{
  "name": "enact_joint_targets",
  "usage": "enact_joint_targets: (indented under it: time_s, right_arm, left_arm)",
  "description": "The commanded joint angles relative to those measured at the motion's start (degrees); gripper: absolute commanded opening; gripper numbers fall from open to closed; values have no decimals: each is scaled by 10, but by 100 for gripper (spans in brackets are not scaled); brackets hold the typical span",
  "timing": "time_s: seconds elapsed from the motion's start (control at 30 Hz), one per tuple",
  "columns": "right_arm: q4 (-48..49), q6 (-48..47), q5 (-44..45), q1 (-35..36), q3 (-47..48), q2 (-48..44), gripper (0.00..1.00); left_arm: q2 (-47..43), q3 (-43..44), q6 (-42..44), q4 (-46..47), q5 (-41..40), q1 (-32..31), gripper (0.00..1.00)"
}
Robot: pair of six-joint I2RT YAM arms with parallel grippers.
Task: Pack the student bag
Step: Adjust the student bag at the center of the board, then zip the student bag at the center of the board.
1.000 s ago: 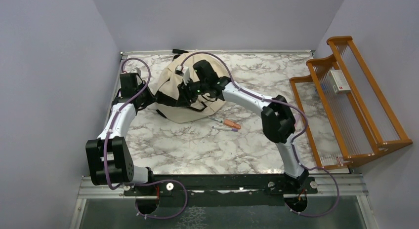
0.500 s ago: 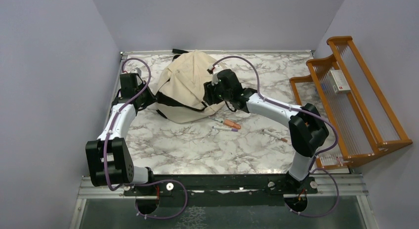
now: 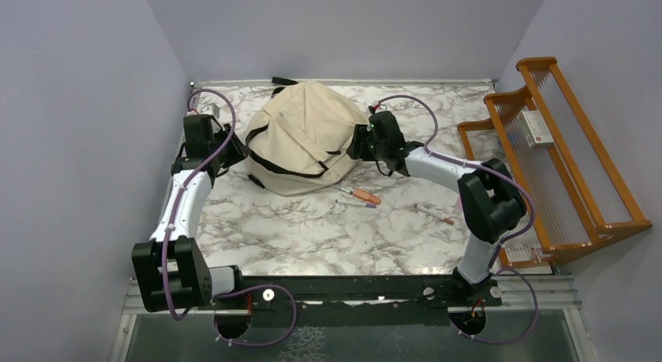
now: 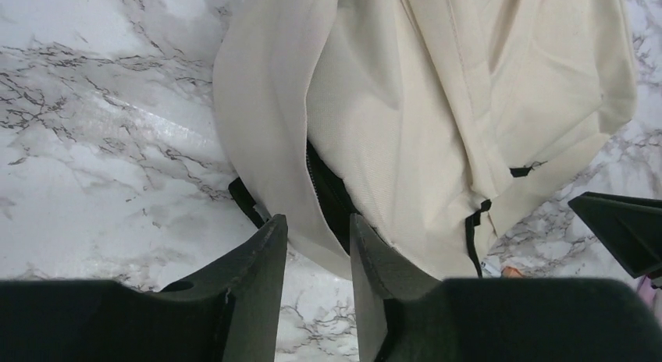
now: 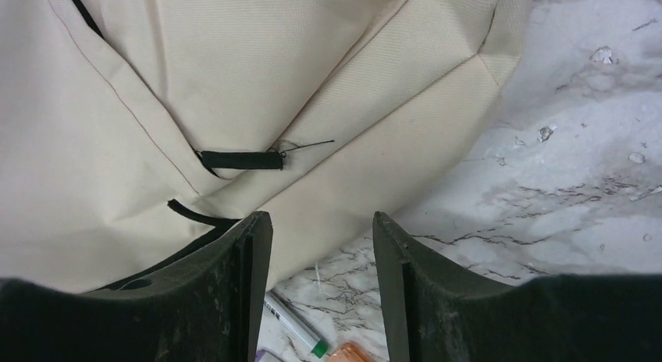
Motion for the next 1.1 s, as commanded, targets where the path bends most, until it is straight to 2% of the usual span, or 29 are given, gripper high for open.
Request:
enact_joint_targets:
  time_s: [0.0,0.07,0.2,0.27,0.37,0.5,0.63,0.73,1.07]
  right_arm:
    - [59,57,-38,-21,-26,15,56]
    - [71,70,-67,-33,-33,21,60]
    - [83,85,-83,-45,-43,27,62]
    - [90,92,-83,-49,-49,29,62]
    - [101,105,-97,-55,-55,39,63]
    - [127,131,-104,-61,-66,54,63]
    - [174,174,-120,-73,-84,72,63]
    - [211,195,-135,-76,-97,82,61]
    - [228,199,-134,-77,-118,76,58]
  left_arm:
    - [-38,34,18,-19,-16,-1,42]
    - [-47,46,22,-22,-12,-2,48]
    - [-55,75,41,-26,-17,-31,54]
    - [-49,92,51,-30,-33,-60,56]
    - [-27,108,58,-29,-65,-149,59]
    - [16,113,47,-4,-71,-222,59]
    - [63,107,36,34,-75,-270,59]
    - [105,107,25,61,-73,-290,59]
    - [202,107,-28,105,-70,-325,52]
